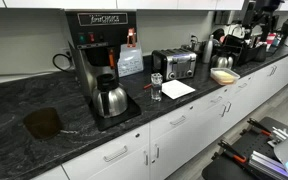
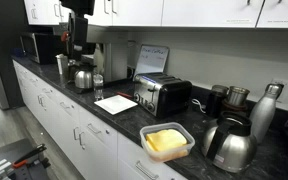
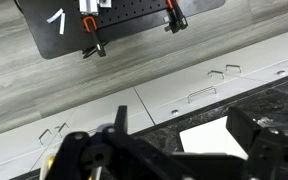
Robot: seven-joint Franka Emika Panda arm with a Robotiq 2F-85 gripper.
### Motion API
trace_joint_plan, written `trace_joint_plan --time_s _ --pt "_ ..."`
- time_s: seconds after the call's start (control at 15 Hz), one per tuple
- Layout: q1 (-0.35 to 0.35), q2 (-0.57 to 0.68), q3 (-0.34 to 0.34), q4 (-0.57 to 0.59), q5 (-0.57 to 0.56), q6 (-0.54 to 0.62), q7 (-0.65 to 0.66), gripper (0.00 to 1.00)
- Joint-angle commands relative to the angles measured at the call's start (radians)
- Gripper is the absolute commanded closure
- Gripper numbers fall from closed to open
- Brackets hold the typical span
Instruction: Pick up the bowl that has bread in it and put it on the white plate
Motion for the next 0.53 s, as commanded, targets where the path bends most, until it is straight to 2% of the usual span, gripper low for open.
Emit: trace_joint_plan --time_s 0.0,0.33,0.47 --pt "-0.024 0.004 0.017 0.003 0.010 -0.003 -0.012 0.00" --pt "-0.061 0.060 -0.011 0.025 0.003 0.030 -0.005 0.00" --pt "-0.079 0.165 -0.046 0.066 -0.004 0.092 -0.022 0.00"
